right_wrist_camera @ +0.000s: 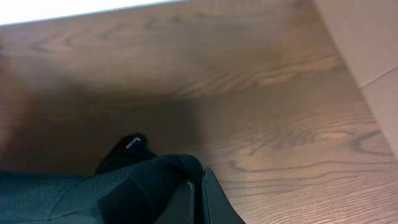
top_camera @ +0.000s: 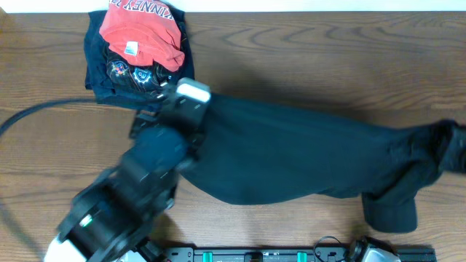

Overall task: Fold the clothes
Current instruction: 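Stretch the black shirt between both grippers and lay it flat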

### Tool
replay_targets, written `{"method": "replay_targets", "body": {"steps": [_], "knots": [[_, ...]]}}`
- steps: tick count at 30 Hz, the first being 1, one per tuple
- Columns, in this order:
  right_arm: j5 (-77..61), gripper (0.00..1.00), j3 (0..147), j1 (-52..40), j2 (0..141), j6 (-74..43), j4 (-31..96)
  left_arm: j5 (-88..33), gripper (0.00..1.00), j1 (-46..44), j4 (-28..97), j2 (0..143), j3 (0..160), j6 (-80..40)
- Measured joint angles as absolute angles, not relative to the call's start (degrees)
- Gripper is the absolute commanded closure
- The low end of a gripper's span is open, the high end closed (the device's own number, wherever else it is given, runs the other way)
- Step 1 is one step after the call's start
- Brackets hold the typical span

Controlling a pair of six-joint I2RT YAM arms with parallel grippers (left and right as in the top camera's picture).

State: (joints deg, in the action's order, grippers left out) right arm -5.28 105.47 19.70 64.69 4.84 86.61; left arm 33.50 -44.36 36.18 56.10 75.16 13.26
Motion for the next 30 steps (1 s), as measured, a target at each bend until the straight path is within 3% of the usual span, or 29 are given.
{"method": "replay_targets", "body": {"steps": [12,21,30], "knots": [[-8.6,0.99,105.1,19.6,91.7,6.2,70.6,28.3,0.94,-31.2,22.7,77.2,75.2,10.4],[-10.5,0.99,104.8,17.2,109.8,7.1,48.0,19.0,0.94,-23.0,-2.9,98.2,75.1,10.2],[-10.1,0.98,104.8,13.8,125.5,7.4,27.1,15.4,0.94,-21.8,-27.2,117.4,75.3,10.3]]}}
